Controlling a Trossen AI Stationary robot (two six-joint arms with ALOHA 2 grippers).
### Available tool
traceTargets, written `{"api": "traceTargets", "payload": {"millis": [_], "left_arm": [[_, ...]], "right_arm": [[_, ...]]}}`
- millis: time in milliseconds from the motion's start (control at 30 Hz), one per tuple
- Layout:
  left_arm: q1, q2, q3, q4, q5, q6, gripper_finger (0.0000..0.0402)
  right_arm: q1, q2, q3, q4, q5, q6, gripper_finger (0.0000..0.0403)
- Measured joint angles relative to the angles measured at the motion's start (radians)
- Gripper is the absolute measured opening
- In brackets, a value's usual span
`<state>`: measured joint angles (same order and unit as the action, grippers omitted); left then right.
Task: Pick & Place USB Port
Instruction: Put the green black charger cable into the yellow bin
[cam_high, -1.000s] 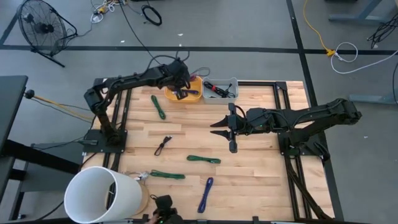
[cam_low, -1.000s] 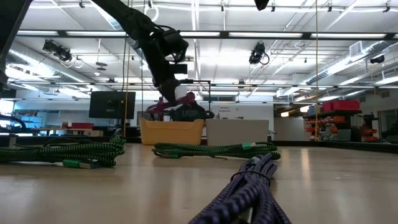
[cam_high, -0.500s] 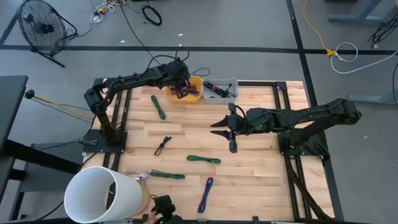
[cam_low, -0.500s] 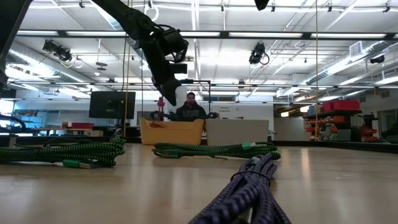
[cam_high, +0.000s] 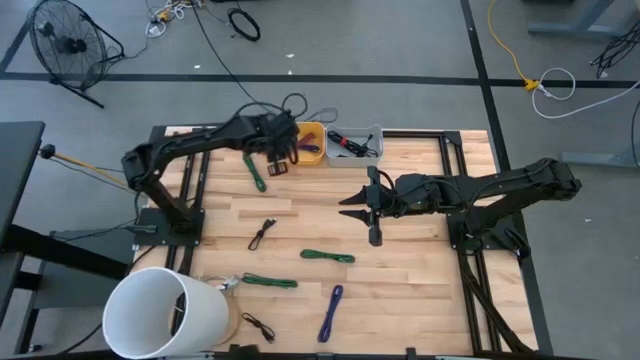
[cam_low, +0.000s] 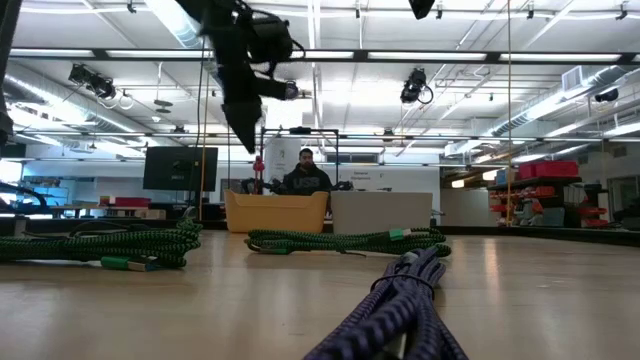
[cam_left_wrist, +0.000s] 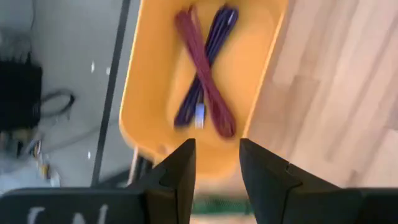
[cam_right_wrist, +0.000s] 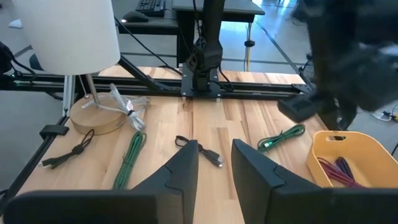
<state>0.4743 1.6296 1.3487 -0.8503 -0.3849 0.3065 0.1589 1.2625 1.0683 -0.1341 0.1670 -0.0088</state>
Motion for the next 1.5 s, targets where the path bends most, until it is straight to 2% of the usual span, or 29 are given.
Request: {"api": "traceTargets", "payload": {"millis": [167,367,533,667,867,933,1267,1500], "left_arm": [[0.014,-0.054,0.000,-0.115,0.005,-0.267,0.0128],[0.094,-0.050,-0.001,-0.222,0.094,-0.546,0.0128],[0.170,-0.045,-0.076,-0.229,0.103,-0.760,0.0128],[0.187,-0.045,-0.132,-0.208,0.140,-0.859,0.0128],[0.184,-0.045,-0.197,-0.075,0.327,-0.911,0.0128],[0.178,-0.045,-0.215,-0.037,0.349,-0.933,0.0128],[0.148,-0.045,-0.304,-0.002,0.293,-1.149,0.0127],[0.138,-0.045,-0.391,0.127,0.307,-1.256,0.0126]], "right_arm": [[0.000,0.000,0.000,-0.001,0.000,0.004,0.0098],[0.000,0.000,0.000,-0.002,0.000,0.005,0.0098],[0.000,0.000,0.000,-0.006,0.000,0.025,0.0098],[0.000,0.000,0.000,-0.007,0.000,0.019,0.0098],[0.000,0.000,0.000,-0.007,0.000,0.018,0.0098],[0.000,0.000,0.000,-0.007,0.000,0.018,0.0098],[0.000,0.000,0.000,-0.014,-0.002,0.000,0.0098],[0.000,0.000,0.000,-0.026,-0.002,-0.030,0.0098]]}}
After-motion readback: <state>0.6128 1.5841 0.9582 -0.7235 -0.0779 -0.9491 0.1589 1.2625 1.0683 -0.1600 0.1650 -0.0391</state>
